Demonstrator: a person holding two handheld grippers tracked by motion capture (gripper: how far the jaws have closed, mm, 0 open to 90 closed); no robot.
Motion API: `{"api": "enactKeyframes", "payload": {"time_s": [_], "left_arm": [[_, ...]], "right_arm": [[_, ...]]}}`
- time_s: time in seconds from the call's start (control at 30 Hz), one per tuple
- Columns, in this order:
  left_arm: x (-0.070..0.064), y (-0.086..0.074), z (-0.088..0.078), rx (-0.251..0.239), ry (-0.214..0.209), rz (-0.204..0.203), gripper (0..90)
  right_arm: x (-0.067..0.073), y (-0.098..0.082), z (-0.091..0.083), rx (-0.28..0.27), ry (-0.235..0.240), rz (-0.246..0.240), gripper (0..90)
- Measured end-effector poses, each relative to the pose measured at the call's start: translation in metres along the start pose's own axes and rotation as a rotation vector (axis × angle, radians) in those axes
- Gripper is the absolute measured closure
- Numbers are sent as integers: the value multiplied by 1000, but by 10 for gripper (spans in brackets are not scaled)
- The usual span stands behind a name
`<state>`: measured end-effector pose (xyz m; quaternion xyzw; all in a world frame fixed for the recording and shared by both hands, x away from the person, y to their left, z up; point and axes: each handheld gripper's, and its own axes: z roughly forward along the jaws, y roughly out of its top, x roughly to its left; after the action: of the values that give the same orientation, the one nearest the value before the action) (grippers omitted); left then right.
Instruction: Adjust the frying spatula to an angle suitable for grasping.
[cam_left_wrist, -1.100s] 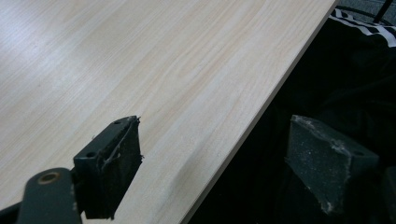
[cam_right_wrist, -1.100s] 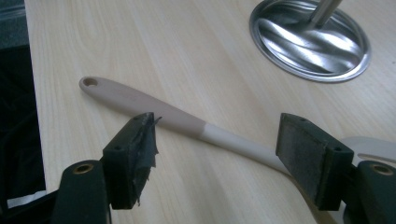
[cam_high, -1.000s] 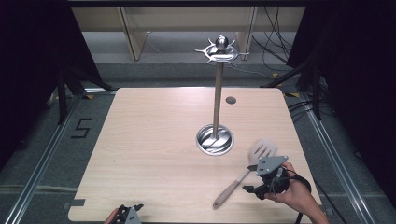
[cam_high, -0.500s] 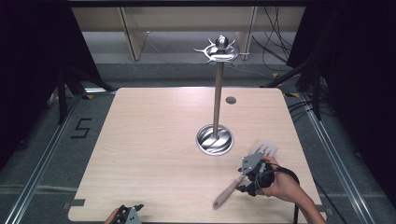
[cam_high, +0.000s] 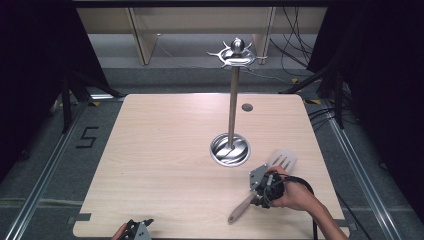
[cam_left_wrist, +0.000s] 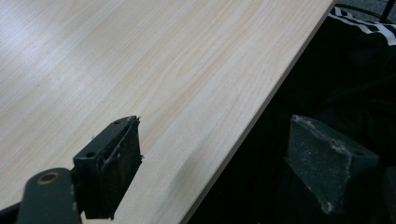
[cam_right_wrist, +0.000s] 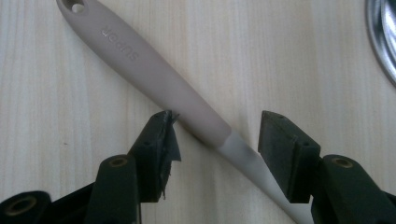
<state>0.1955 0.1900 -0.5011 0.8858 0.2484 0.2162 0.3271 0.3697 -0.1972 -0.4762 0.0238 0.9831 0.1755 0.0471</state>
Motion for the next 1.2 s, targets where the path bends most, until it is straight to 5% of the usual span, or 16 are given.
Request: {"api": "enactKeyframes", "payload": {"time_s": [0.23,0.3,0.33,0.4,0.5,0.53,0.57,0.63,0.73,0.8,0.9,0.93,1.2], "left_arm": [[0,0,0,0,3,1,171],[0,0,0,-2,3,1,171],[0,0,0,-1,4,2,171],[0,0,0,3,4,6,171],[-1,0,0,-1,1,3,171],[0,0,-1,-2,0,4,171],[0,0,-1,-2,0,4,171],[0,0,-1,-5,0,2,171],[0,0,-1,-2,3,5,171],[0,0,-1,-2,2,6,171],[0,0,-1,1,0,8,171],[0,0,-1,-2,2,5,171],[0,0,-2,2,-10,7,171]], "right_arm": [[-2,3,3,60,-3,-16,459],[2,5,3,113,1,29,459],[-4,7,6,92,10,-25,462],[-3,8,5,135,26,20,469],[-9,9,7,112,38,-39,480],[-7,10,5,157,40,9,489],[-10,10,6,144,47,-21,496],[-8,11,5,174,40,3,510],[-14,14,7,167,34,-81,576],[-7,14,4,226,28,16,610],[-10,13,3,237,22,-18,687],[-9,13,2,260,10,7,705],[-9,17,3,313,19,-29,760]]}}
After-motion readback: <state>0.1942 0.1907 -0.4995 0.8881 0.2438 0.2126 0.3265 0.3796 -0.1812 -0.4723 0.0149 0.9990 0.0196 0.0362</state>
